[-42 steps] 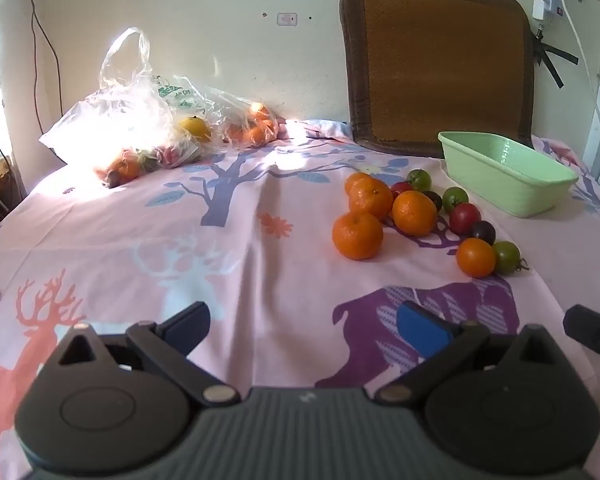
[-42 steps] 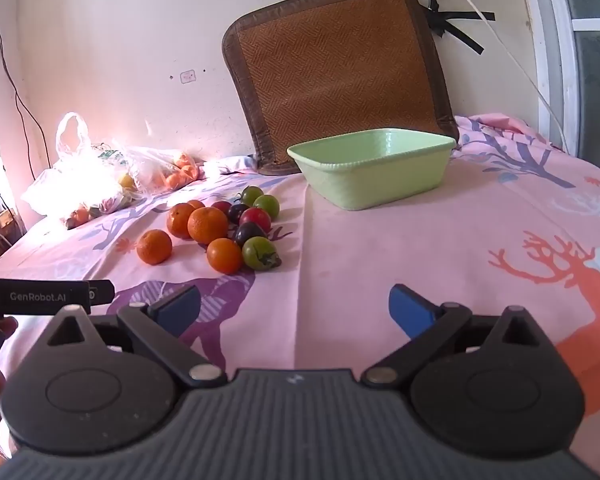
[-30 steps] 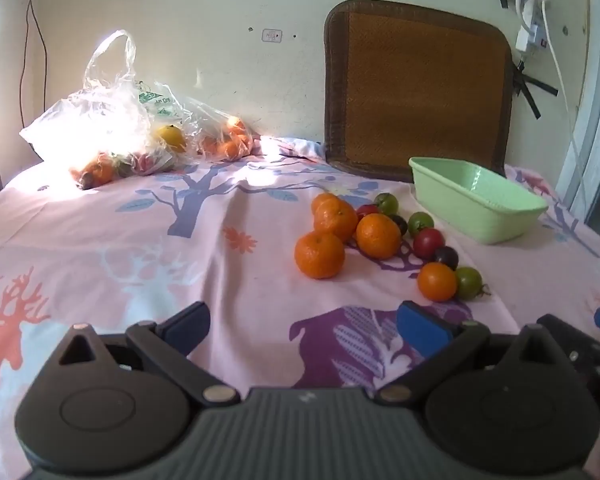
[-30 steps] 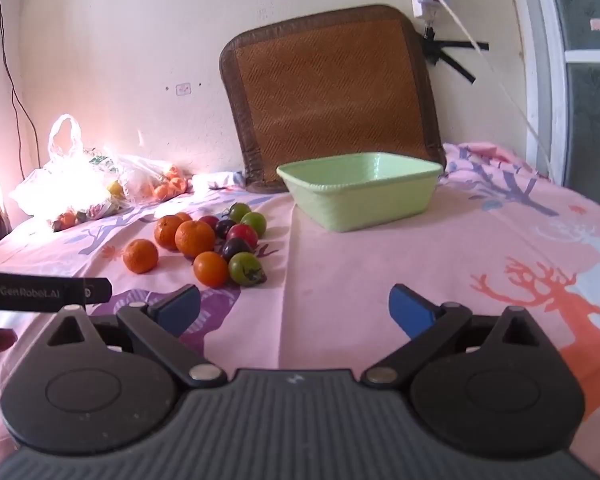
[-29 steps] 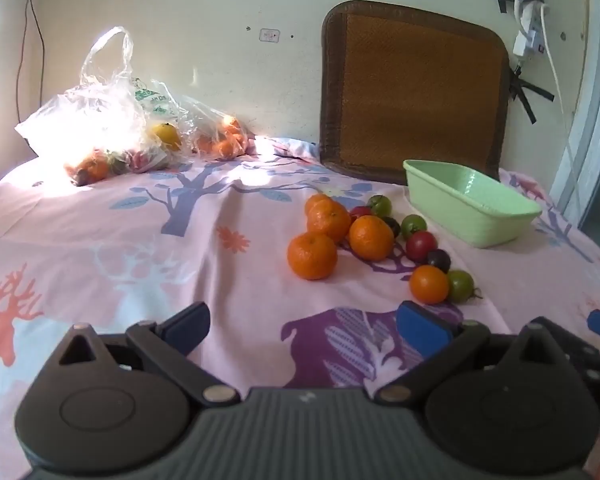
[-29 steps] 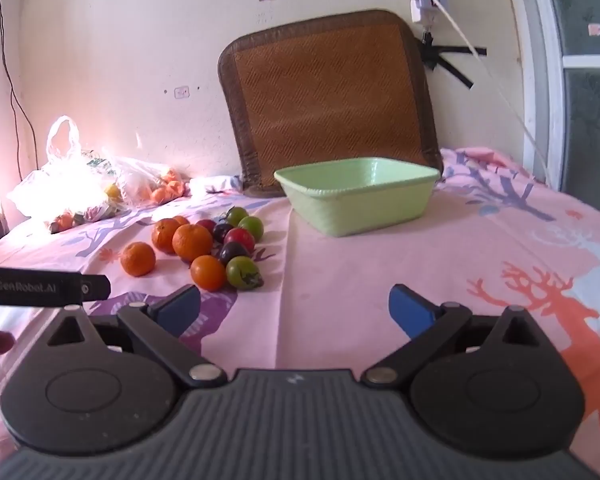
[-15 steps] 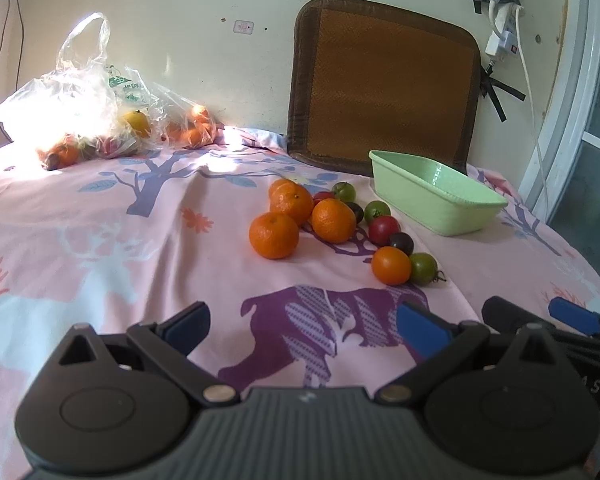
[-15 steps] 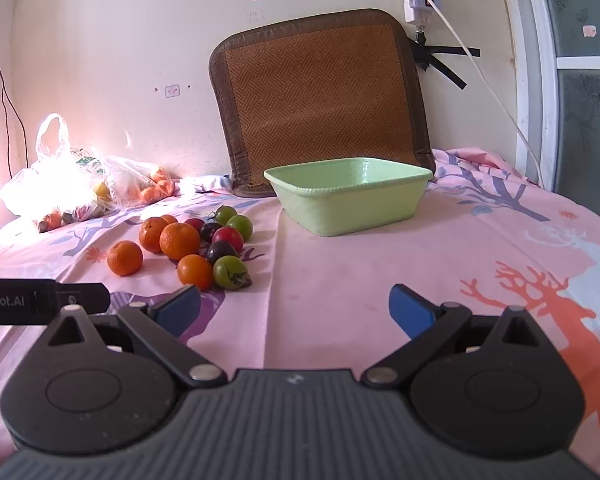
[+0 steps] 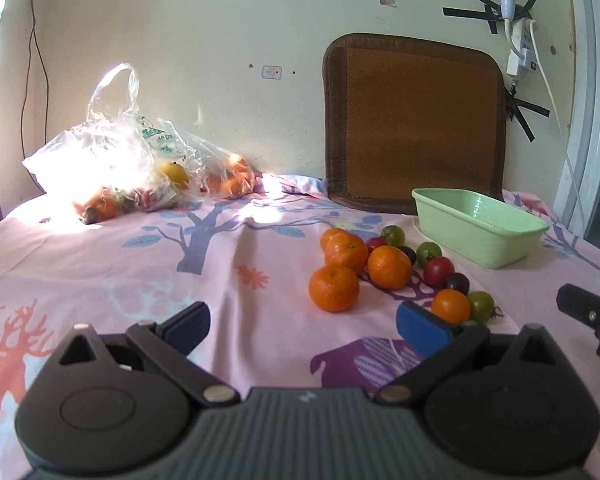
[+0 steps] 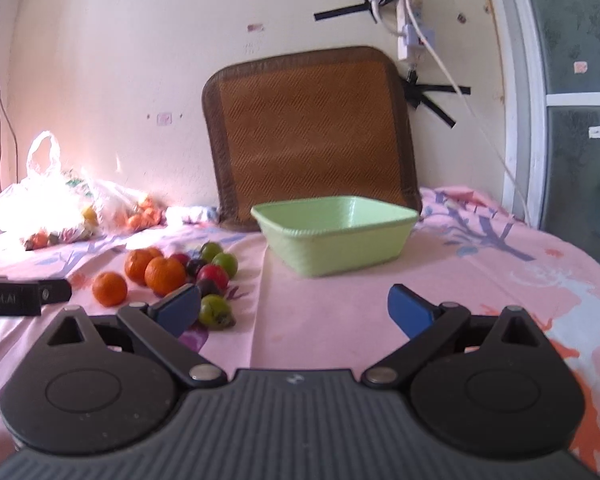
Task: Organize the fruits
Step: 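Move both grippers toward the pile of tomatoes and tangerines, then grasp a green tomato with the right gripper while the left grasps an orange cherry tomato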
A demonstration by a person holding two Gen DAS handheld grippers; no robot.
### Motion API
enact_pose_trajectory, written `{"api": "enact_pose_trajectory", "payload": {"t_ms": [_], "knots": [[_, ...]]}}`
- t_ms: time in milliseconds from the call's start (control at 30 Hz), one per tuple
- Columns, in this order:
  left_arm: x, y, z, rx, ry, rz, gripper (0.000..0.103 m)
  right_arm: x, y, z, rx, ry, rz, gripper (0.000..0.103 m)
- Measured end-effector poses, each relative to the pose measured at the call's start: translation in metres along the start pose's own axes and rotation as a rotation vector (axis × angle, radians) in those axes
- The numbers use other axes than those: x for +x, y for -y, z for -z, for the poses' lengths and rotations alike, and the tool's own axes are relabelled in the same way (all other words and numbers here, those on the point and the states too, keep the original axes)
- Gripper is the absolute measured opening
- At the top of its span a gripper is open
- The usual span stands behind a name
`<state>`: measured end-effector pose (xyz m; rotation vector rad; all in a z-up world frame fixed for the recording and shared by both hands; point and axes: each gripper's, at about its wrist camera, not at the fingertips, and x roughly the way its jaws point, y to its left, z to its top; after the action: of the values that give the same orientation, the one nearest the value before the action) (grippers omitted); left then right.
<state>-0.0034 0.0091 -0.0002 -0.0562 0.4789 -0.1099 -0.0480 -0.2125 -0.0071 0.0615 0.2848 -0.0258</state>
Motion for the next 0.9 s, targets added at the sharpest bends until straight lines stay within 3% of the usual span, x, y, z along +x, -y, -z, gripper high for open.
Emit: {"api": "enact_pose_trajectory", "payload": {"t_ms": [300,467,633,800,900], "knots": [[0.001,0.001,0.003,0.009,-0.003,0.037,0.103,0.005,0.003,0.006,0.019,-0.011,-0.002,0.099],[0.005,-0.007,0.0,-0.017,-0.043,0.101,0.102,0.011,-0.001,0.006,-0.016,-0.057,-0.045,0.076],[0.007,0.006,-0.008,0.046,-0.048,0.179,0.083,0.018,0.001,0.003,-0.014,-0.117,-0.12,0.047],[0.018,0.031,-0.022,0.119,-0.055,0.291,0.074,0.026,-0.005,-0.002,-0.086,-0.147,-0.191,0.042],[0.038,0.041,-0.029,0.108,-0.117,0.369,0.068,0.034,-0.011,-0.006,-0.157,-0.174,-0.247,0.041]]}}
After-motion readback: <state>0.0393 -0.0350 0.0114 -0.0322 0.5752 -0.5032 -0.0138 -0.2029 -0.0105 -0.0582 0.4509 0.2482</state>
